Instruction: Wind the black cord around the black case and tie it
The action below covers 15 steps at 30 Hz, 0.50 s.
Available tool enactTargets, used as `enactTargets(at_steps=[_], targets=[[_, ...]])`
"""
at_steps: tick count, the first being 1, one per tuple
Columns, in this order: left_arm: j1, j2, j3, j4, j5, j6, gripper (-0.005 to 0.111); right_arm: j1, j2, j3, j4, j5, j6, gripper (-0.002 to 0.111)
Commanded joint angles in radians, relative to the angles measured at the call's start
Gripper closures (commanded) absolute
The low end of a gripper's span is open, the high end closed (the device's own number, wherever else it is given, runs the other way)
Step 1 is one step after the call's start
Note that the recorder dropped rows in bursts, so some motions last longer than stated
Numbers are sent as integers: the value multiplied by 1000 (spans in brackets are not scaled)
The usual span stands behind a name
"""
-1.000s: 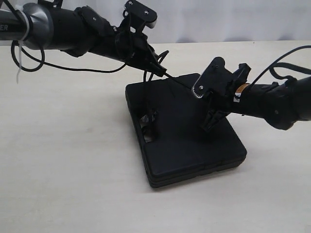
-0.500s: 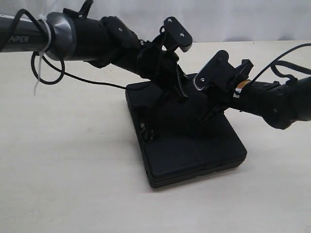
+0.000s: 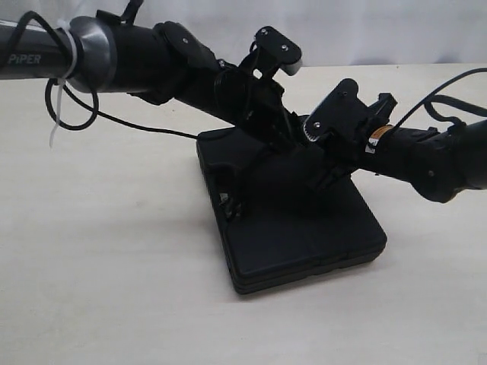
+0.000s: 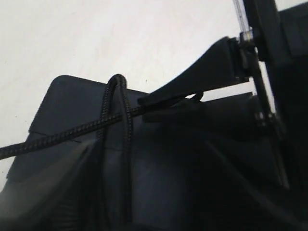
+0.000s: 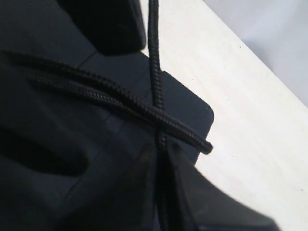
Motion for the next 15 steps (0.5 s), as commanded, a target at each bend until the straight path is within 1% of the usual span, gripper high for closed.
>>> enactTargets(at_steps=[1, 2, 5, 6, 7, 8, 9, 10, 11, 13, 15], targets=[[30, -46, 0, -4, -22, -12, 42, 2, -10, 1, 6, -13, -1, 104], [35, -56, 0, -7, -34, -26, 42, 2, -10, 1, 6, -13, -1, 104], [65, -81, 0, -9, -61, -149, 42, 2, -10, 1, 6, -15, 1, 104], [75, -83, 0, -9, -61, -149, 42, 2, -10, 1, 6, -15, 1, 104], [80, -83, 0, 8, -59, -115, 42, 2, -10, 1, 6, -15, 1, 104], [79, -83, 0, 65, -54, -35, 42, 2, -10, 1, 6, -15, 1, 104], [79, -83, 0, 169, -33, 32, 42, 2, -10, 1, 6, -15, 1, 104], [79, -83, 0, 284, -3, 70, 42, 2, -10, 1, 6, -15, 1, 104], [75, -83, 0, 372, 16, 72, 42, 2, -10, 1, 4, -16, 1, 104], [73, -78, 0, 457, 38, 75, 42, 2, -10, 1, -17, -19, 1, 104], [73, -67, 0, 460, 35, 112, 42, 2, -10, 1, -29, -19, 1, 104]])
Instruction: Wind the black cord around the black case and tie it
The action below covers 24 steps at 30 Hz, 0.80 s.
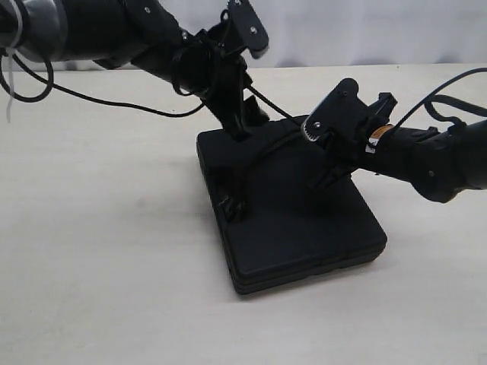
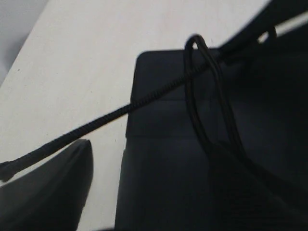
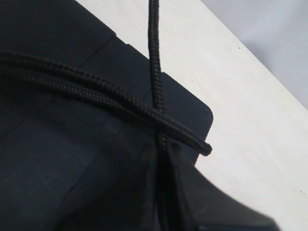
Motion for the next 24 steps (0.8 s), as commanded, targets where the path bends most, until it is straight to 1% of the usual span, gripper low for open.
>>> enactTargets(at_steps=[1, 6, 12, 14, 17, 20, 22, 24], targets=[[-9, 18, 0, 94, 14, 77, 42, 2, -10, 1, -26, -14, 1, 104], [-14, 29, 0, 91, -125, 95, 42, 2, -10, 1, -26, -14, 1, 104], [-64, 29, 0, 95, -242, 95, 42, 2, -10, 1, -26, -14, 1, 104], [-81, 39, 0, 133, -276, 106, 42, 2, -10, 1, -26, -14, 1, 104], [-99, 61, 0, 241, -306, 206, 42, 2, -10, 1, -26, -14, 1, 104], [-101, 96, 0, 340, -297, 239, 42, 2, -10, 1, -26, -14, 1, 104], [-101, 119, 0, 365, -303, 260, 42, 2, -10, 1, -26, -14, 1, 104], [-101, 144, 0, 385, -362, 287, 42, 2, -10, 1, -26, -14, 1, 104]])
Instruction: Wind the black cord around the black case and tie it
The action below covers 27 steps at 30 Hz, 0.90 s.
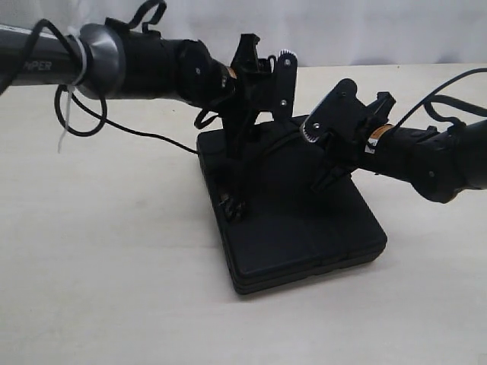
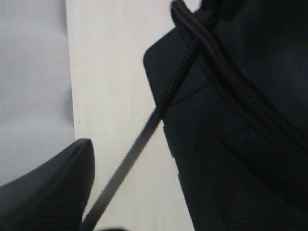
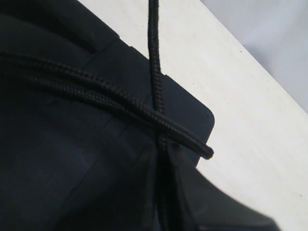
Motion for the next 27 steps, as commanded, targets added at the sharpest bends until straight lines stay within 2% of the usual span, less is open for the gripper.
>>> enactTargets(at_steps=[1, 4, 11, 18, 20, 23, 25, 27], targets=[[-8, 51, 0, 60, -134, 48, 43, 2, -10, 1, -11, -12, 1, 104], [-18, 74, 0, 51, -266, 46, 54, 2, -10, 1, -11, -12, 5, 104], [-30, 84, 0, 51, -281, 42, 106, 2, -10, 1, -11, -12, 5, 104], [-30, 84, 0, 36, -394, 32, 107, 2, -10, 1, -11, -10, -2, 103], [-32, 78, 0, -15, -447, 32, 107, 2, -19, 1, -11, -1, -4, 96], [-32, 65, 0, -60, -494, 32, 107, 2, -36, 1, -11, 29, -29, 79], [-32, 60, 0, -60, -498, 32, 107, 2, -49, 1, -11, 66, -36, 67], [-32, 56, 0, -60, -486, 32, 107, 2, -70, 1, -11, 111, -48, 60]])
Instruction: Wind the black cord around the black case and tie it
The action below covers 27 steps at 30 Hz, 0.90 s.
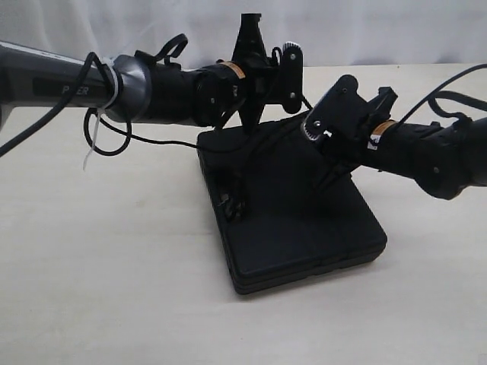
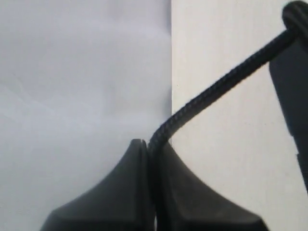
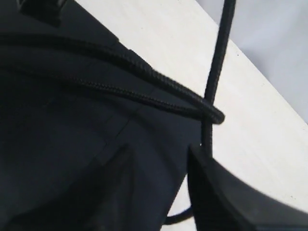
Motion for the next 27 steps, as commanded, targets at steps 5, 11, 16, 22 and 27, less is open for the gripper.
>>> enactTargets(at_steps=[5, 11, 16, 22, 27], targets=[[-20, -31, 0, -49, -13, -10, 107, 2, -127, 3, 64, 122, -25, 57], [-50, -86, 0, -189, -26, -10, 107, -5, -186, 3, 373, -26, 34, 57], [-57, -122, 0, -266, 22, -10, 107, -9, -124, -7, 360, -53, 173, 57], [-57, -124, 0, -279, 145, -10, 107, -9, -28, -63, 112, -43, 466, 57], [-57, -124, 0, -279, 165, -10, 107, -20, 55, -80, 97, -48, 469, 57]])
